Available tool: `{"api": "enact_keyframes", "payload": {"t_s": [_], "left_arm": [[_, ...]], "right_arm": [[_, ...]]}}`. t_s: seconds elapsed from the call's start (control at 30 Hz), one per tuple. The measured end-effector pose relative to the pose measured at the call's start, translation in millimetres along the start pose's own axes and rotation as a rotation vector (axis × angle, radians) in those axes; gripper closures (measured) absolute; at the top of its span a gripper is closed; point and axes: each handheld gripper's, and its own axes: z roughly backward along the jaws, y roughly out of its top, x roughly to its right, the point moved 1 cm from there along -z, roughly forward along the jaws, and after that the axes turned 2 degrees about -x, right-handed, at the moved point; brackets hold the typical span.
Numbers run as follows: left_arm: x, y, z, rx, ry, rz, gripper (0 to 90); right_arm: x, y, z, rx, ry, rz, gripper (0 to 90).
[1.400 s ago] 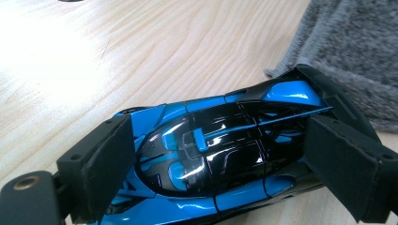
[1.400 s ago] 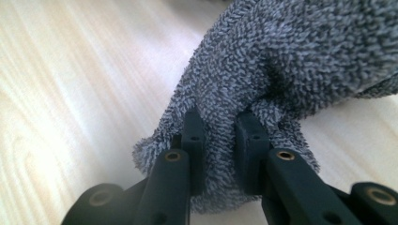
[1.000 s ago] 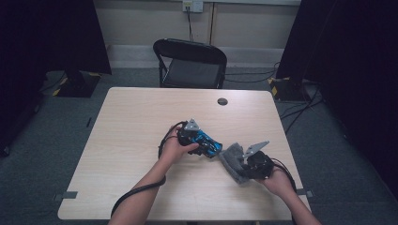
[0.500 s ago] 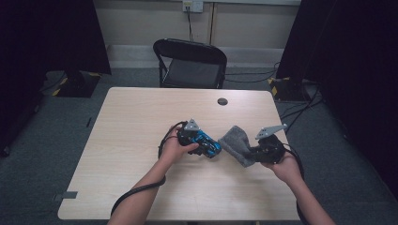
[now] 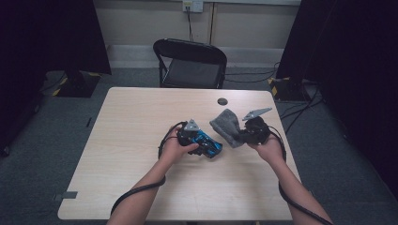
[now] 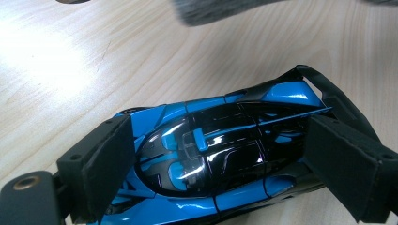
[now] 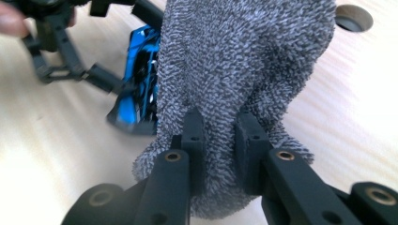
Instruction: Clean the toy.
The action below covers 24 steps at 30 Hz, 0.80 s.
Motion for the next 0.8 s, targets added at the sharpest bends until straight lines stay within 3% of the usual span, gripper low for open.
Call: {"api": "enact_keyframes", "payload": {"t_s": [0.43, 0.8], "left_arm": [[0.8, -0.4, 0.2, 0.001, 0.003, 0.004, 9.4], [1.3, -0.2, 0.2, 0.000, 0.006, 0.007, 9.4]], "right_arm": [[8.6, 37.2, -50.8, -0.008, 0.016, 0.005, 76.4], [12.6, 52.2, -91.9, -0.057, 0.010, 0.007, 76.4]]}}
